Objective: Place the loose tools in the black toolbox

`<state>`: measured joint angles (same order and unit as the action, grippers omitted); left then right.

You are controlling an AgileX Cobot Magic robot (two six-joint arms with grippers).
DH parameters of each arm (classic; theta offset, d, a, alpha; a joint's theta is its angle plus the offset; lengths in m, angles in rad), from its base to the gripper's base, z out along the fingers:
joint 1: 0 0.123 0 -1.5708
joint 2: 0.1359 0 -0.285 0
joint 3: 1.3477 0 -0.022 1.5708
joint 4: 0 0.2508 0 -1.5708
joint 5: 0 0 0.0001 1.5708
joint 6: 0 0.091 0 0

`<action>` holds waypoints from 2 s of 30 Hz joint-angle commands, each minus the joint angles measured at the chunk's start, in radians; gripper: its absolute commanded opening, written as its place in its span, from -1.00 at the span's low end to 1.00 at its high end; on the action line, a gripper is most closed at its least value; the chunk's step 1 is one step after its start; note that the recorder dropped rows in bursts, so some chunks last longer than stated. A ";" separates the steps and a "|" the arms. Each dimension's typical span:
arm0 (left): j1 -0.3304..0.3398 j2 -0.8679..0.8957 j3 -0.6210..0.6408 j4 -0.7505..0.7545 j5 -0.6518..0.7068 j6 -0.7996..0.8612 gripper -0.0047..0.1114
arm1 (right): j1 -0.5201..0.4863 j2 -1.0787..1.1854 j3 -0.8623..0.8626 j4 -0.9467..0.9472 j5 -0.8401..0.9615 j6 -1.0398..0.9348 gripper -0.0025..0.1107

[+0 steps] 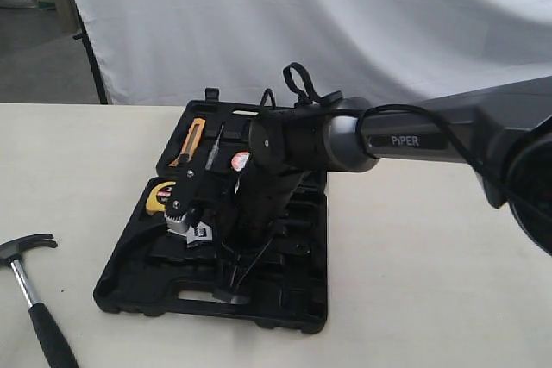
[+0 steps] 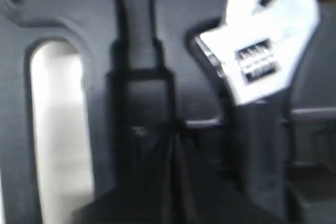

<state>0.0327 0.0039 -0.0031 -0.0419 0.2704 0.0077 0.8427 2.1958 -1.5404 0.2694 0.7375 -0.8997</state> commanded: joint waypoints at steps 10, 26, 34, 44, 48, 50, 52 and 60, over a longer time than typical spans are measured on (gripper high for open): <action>-0.008 -0.004 0.003 0.005 -0.002 -0.008 -0.91 | -0.003 -0.064 0.007 -0.262 0.190 0.129 -0.96; -0.008 -0.004 0.003 0.005 -0.002 -0.008 -0.91 | 0.018 0.001 0.007 -0.114 -0.269 0.137 -0.96; -0.008 -0.004 0.003 0.005 -0.002 -0.008 -0.91 | 0.020 -0.040 0.007 -0.115 -0.150 0.124 -0.96; -0.008 -0.004 0.003 0.005 -0.002 -0.008 -0.91 | 0.017 -0.022 0.009 -0.150 0.182 0.066 -0.96; -0.008 -0.004 0.003 0.005 -0.002 -0.008 -0.91 | 0.017 -0.024 0.009 -0.196 0.294 0.070 -0.96; -0.008 -0.004 0.003 0.005 -0.002 -0.008 -0.91 | 0.017 -0.031 0.009 -0.233 0.344 0.074 -0.96; -0.008 -0.004 0.003 0.005 -0.002 -0.008 -0.91 | 0.011 -0.043 0.016 -0.285 0.351 0.113 -0.96; -0.008 -0.004 0.003 0.005 -0.002 -0.008 -0.91 | -0.076 -0.123 0.093 -0.396 0.337 0.182 -0.96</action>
<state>0.0327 0.0039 -0.0031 -0.0419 0.2704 0.0077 0.8084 2.1074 -1.4717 -0.0855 1.0689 -0.7313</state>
